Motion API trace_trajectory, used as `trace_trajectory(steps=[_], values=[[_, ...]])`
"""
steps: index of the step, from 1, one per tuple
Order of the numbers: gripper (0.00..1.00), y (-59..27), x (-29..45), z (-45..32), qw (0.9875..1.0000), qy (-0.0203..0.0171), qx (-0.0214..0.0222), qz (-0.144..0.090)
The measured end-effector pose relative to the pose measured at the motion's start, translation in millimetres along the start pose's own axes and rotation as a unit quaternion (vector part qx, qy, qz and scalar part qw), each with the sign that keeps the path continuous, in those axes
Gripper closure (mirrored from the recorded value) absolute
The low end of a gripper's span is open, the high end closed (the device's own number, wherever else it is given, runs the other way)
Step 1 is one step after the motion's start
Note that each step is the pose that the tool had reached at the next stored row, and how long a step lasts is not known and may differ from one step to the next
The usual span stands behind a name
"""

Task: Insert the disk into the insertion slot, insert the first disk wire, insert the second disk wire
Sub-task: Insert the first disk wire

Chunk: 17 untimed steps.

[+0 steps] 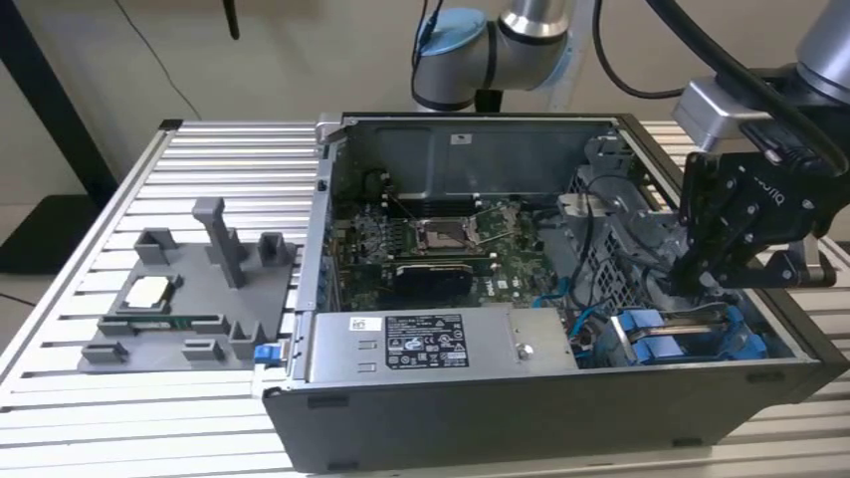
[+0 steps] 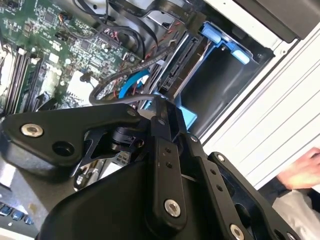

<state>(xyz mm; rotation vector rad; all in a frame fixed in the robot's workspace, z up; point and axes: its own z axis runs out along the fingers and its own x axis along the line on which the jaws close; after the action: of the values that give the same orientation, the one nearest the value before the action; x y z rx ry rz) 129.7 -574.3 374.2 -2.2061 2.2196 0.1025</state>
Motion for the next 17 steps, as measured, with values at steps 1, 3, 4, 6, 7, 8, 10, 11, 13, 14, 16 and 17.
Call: trace_trajectory(steps=[1,3,4,6,7,8,10,11,13,14,16,17], values=[[0.81,-0.2,0.1,0.3,1.0,0.0005,-0.0008,0.0],[0.81,-0.7,0.4,0.9,1.0,0.0015,-0.0028,0.0],[0.81,-1.1,0.7,1.3,1.0,0.0017,-0.0041,0.0],[0.81,-2.2,1.6,2.1,1.0,0.0019,-0.0065,0.0],[0.81,-2.7,2.1,2.5,1.0,0.0019,-0.0067,0.0],[0.81,-3.4,2.6,2.9,1.0,0.0019,-0.0067,0.0],[0.81,-5.6,3.5,3.9,1.0,0.0019,-0.0068,0.0],[0.81,-6.8,3.7,4.4,1.0,0.0018,-0.0068,0.0],[0.81,-9.5,3.9,5.2,1.0,0.0018,-0.0068,0.0],[0.81,-10.8,4.0,5.6,1.0,0.0018,-0.0068,0.0],[0.81,-13.5,4.0,6.5,1.0,0.0018,-0.0068,0.0],[0.81,-14.8,4.0,6.8,1.0,0.0019,-0.0068,0.0]])
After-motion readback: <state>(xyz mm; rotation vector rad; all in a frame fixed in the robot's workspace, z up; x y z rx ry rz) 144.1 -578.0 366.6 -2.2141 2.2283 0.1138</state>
